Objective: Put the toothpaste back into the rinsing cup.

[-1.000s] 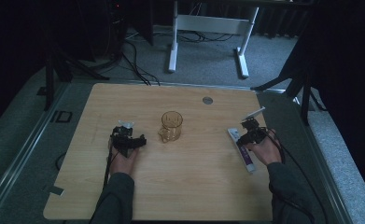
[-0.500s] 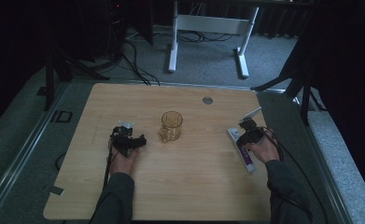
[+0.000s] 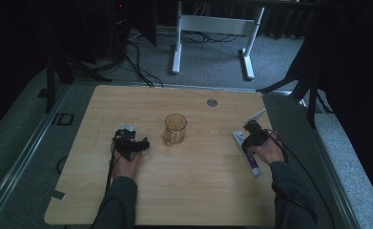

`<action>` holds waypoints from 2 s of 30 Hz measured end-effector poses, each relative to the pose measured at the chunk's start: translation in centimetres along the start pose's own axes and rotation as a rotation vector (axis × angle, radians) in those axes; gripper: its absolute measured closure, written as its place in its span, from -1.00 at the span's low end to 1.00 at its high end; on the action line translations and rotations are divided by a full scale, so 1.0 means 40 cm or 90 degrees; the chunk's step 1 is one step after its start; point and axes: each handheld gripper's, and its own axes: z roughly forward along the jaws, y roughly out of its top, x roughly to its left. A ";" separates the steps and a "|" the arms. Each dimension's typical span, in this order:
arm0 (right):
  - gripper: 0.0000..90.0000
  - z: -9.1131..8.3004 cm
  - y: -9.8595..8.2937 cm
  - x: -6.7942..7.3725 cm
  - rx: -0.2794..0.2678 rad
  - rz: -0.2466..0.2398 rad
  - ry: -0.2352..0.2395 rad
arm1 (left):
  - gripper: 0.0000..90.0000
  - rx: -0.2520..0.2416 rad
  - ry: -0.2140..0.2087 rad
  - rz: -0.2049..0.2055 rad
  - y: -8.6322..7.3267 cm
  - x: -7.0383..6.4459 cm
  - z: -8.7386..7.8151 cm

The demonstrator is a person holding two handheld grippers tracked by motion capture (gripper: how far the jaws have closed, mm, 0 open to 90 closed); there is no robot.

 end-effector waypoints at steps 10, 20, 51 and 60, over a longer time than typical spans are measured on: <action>0.40 0.016 0.005 -0.003 0.024 0.006 0.000 | -0.68 0.000 0.000 0.000 0.000 0.000 0.000; 0.37 0.033 0.012 -0.001 0.043 0.007 -0.001 | -0.68 0.000 0.000 0.000 0.000 0.000 0.000; 0.59 0.004 0.000 0.004 0.020 -0.005 0.004 | -0.68 0.000 -0.001 0.001 0.000 0.000 0.000; 0.60 -0.047 0.001 0.003 -0.028 0.002 0.026 | -0.68 0.000 -0.001 0.001 0.000 0.000 0.000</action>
